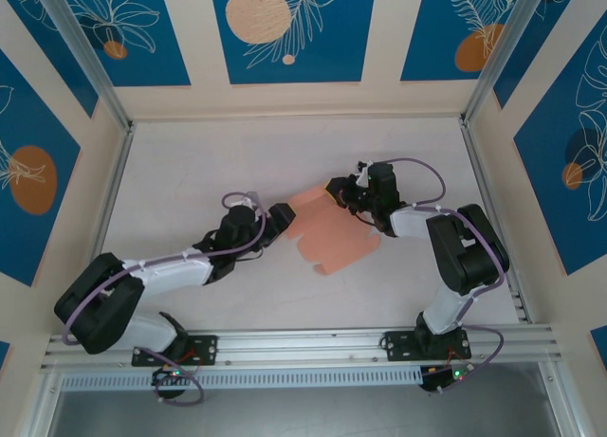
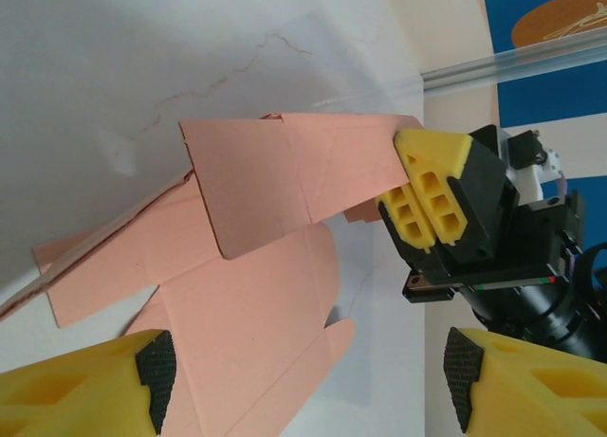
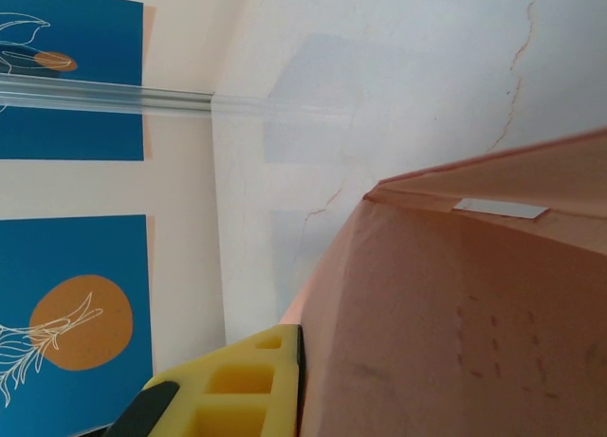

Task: Fold the paper box

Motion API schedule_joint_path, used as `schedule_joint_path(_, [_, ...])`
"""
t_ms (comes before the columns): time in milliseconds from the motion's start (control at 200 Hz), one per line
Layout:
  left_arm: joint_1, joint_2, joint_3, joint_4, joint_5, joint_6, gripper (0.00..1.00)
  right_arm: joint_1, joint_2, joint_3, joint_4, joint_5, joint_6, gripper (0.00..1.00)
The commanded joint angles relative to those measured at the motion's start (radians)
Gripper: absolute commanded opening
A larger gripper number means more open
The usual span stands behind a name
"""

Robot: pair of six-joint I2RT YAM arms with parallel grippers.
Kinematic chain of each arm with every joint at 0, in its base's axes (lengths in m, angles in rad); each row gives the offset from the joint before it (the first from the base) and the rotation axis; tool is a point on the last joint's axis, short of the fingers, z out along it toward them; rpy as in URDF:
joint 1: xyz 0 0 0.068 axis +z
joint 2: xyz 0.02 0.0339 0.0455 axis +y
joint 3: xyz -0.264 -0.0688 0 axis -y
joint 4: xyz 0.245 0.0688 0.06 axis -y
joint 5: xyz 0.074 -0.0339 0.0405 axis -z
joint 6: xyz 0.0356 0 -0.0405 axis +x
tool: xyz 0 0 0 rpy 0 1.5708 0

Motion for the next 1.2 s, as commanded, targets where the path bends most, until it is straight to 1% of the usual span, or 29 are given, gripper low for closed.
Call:
schedule_joint_path(0, [0.023,0.039,0.036,0.073,-0.018,0.005,0.72,0.007,0.014,0.004,-0.023,-0.002,-0.039,0.11])
schedule_joint_path(150, [0.054,0.097,0.046,0.146,-0.011,0.016,0.60,0.008,0.012,0.006,-0.024,-0.005,-0.041,0.11])
schedule_joint_path(255, [0.069,0.136,0.056,0.181,0.002,0.018,0.58,0.008,0.013,0.008,-0.024,-0.005,-0.042,0.11])
schedule_joint_path(380, [0.086,0.185,0.067,0.242,0.029,0.017,0.51,0.009,0.019,0.007,-0.021,-0.007,-0.043,0.11])
schedule_joint_path(545, [0.095,0.222,0.084,0.262,0.057,0.019,0.43,0.009,0.021,0.010,-0.020,-0.006,-0.043,0.11])
schedule_joint_path(805, [0.097,0.246,0.080,0.290,0.064,0.039,0.23,0.011,0.030,0.014,-0.024,-0.006,-0.044,0.12])
schedule_joint_path(905, [0.098,0.265,0.061,0.348,0.055,0.047,0.14,0.012,0.033,0.012,-0.024,-0.005,-0.043,0.13])
schedule_joint_path(1015, [0.101,0.286,0.038,0.427,0.050,0.071,0.06,0.011,0.033,0.012,-0.024,-0.009,-0.043,0.17])
schedule_joint_path(1105, [0.102,0.291,0.033,0.437,0.040,0.098,0.04,0.011,0.031,0.014,-0.028,-0.019,-0.045,0.26])
schedule_joint_path(1190, [0.102,0.287,0.025,0.457,0.029,0.126,0.02,0.012,0.021,0.012,-0.039,-0.029,-0.045,0.37])
